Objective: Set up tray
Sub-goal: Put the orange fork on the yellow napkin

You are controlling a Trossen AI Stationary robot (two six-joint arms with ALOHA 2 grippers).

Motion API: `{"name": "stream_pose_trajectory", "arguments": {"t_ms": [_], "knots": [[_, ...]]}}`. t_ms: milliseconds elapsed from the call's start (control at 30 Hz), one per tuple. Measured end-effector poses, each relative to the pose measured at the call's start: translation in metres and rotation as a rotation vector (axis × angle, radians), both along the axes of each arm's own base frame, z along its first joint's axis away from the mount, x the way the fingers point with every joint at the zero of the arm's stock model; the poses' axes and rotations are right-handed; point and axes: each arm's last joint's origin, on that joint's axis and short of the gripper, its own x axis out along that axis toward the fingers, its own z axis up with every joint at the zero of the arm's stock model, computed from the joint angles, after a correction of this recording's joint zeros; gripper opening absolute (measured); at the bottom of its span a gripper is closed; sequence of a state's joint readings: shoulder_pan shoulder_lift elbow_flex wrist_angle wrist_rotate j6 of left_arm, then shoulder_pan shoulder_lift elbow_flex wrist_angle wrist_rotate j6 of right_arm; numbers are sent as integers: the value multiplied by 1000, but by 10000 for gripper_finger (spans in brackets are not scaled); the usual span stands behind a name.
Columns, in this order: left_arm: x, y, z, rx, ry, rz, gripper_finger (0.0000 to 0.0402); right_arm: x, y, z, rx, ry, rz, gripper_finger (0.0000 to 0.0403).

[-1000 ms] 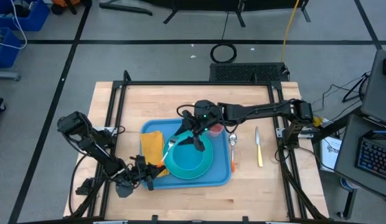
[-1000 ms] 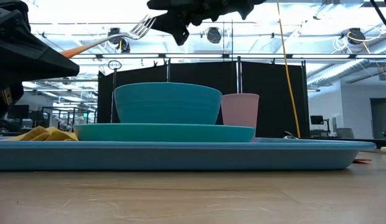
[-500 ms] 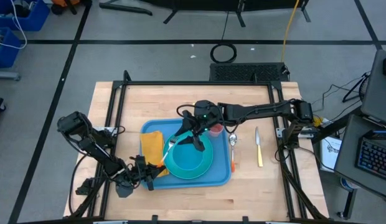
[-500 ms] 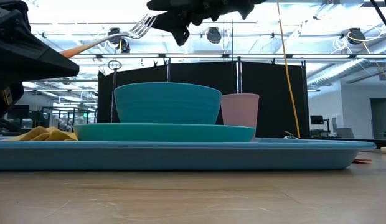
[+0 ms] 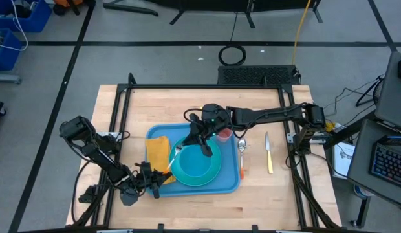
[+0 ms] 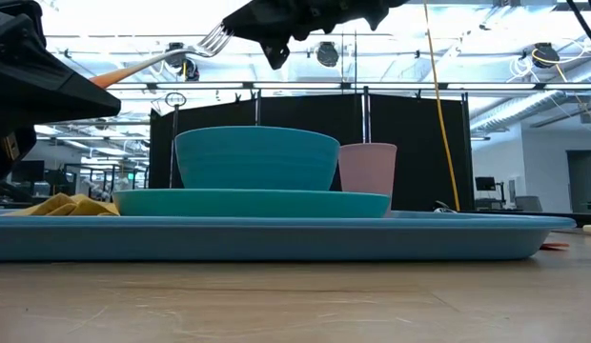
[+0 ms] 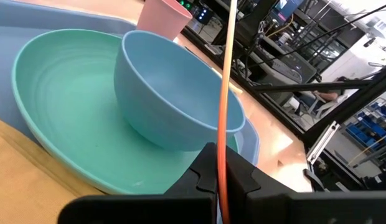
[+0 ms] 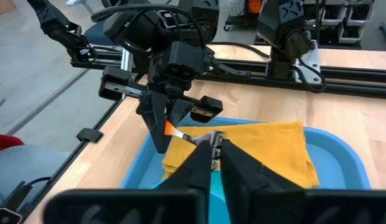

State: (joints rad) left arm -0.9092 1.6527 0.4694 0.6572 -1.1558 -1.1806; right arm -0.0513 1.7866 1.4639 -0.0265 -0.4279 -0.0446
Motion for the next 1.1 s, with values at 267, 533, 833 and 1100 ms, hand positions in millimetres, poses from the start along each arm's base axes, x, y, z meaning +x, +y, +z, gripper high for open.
{"name": "stream_pose_trajectory", "arguments": {"t_ms": [267,533,833,1100], "knots": [[0,0,0,-8,-7,10,6,1,-1,0,-39,-4,-48,2],[-7,-7,0,33,9,-46,36,-1,-17,-1,-12,15,-91,0],[-24,-19,1,73,-8,-90,46,-2,-34,3,92,14,-62,0],[-46,-39,12,144,-54,-215,46,-1,-36,12,105,-3,-51,0]]}}
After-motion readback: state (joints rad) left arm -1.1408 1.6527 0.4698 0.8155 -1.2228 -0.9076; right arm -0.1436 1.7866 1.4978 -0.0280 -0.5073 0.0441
